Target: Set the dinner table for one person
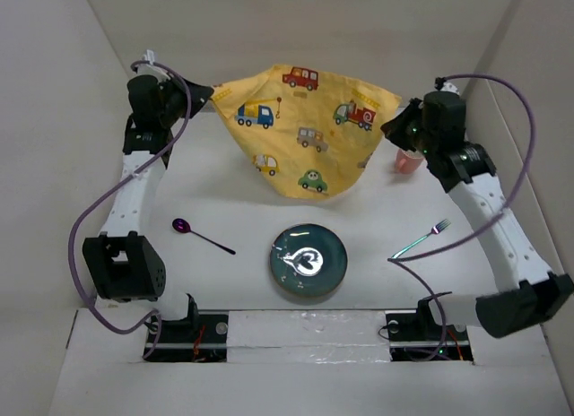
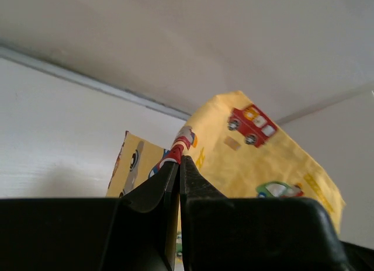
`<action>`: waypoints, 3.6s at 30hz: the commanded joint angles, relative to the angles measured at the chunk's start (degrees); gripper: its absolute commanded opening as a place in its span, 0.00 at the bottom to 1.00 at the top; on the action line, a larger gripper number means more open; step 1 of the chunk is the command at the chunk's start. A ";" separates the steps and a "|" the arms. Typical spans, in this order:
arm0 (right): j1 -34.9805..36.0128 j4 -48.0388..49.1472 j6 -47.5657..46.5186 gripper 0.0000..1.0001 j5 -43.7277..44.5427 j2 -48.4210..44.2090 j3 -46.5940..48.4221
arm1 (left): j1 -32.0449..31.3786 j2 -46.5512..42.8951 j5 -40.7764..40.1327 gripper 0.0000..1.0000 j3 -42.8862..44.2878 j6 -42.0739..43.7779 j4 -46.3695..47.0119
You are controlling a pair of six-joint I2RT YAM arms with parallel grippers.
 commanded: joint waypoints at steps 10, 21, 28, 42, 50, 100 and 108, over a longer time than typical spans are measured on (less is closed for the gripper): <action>-2.36 -7.93 -4.18 0.00 0.25 -11.51 13.68 | 0.67 -10.09 -21.09 0.00 18.77 15.78 -24.56; -7.90 4.09 -3.65 0.00 -6.26 15.01 13.70 | 0.07 3.93 -18.99 0.00 9.71 13.85 -16.75; -7.90 2.62 -4.00 0.00 -4.15 37.85 28.08 | -1.26 26.36 -18.11 0.00 28.12 12.09 -21.65; -6.85 -1.80 -6.03 0.42 -2.65 36.07 23.55 | 1.47 10.95 -17.49 0.51 7.54 15.52 -19.74; -3.69 8.85 -2.60 0.00 -4.86 11.02 -15.19 | 0.85 10.37 -22.32 0.62 -6.90 20.70 -23.50; -6.14 14.83 -2.07 0.53 -11.27 -0.61 -33.75 | -3.37 9.00 -30.76 0.00 -22.63 19.29 -25.88; -7.54 13.25 -1.63 0.54 -9.07 -0.08 -33.49 | -3.37 2.22 -28.49 0.00 -22.89 20.26 -30.80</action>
